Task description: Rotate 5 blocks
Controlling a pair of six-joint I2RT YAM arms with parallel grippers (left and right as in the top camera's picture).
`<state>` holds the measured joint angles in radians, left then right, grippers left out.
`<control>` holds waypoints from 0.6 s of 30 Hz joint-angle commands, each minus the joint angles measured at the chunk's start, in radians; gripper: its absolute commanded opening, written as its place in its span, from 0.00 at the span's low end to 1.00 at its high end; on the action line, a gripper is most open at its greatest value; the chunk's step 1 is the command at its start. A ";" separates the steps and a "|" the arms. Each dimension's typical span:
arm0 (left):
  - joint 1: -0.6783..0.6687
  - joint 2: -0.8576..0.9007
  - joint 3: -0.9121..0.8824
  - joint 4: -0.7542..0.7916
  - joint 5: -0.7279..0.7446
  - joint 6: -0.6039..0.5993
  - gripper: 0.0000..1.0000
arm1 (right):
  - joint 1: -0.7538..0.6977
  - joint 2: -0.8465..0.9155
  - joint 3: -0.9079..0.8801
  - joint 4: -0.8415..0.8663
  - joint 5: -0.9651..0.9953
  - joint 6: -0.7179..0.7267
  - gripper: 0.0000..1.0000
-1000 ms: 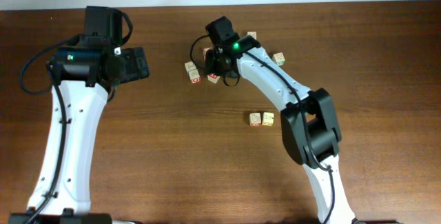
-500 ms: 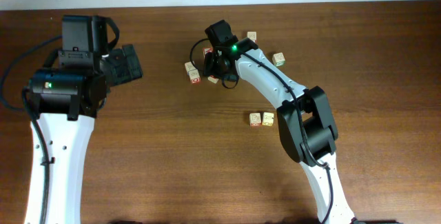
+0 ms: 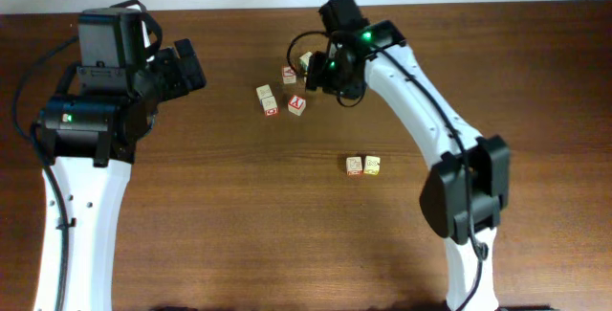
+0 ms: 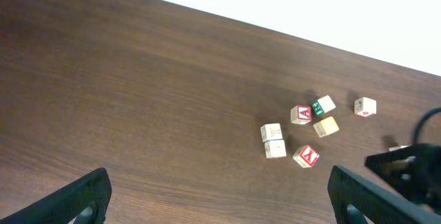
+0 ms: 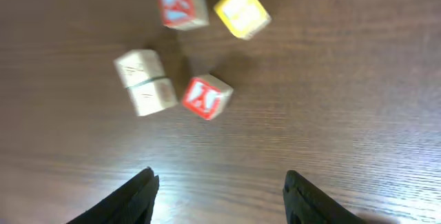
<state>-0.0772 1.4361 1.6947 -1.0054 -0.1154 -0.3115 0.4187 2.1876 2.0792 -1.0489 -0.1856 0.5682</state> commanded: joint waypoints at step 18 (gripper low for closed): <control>0.002 -0.002 0.015 -0.014 0.031 -0.010 0.99 | 0.006 -0.027 0.014 -0.015 0.013 -0.014 0.61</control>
<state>-0.0772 1.4361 1.6947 -1.0164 -0.1078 -0.3115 0.4198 2.1685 2.0850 -1.0695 -0.1852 0.5640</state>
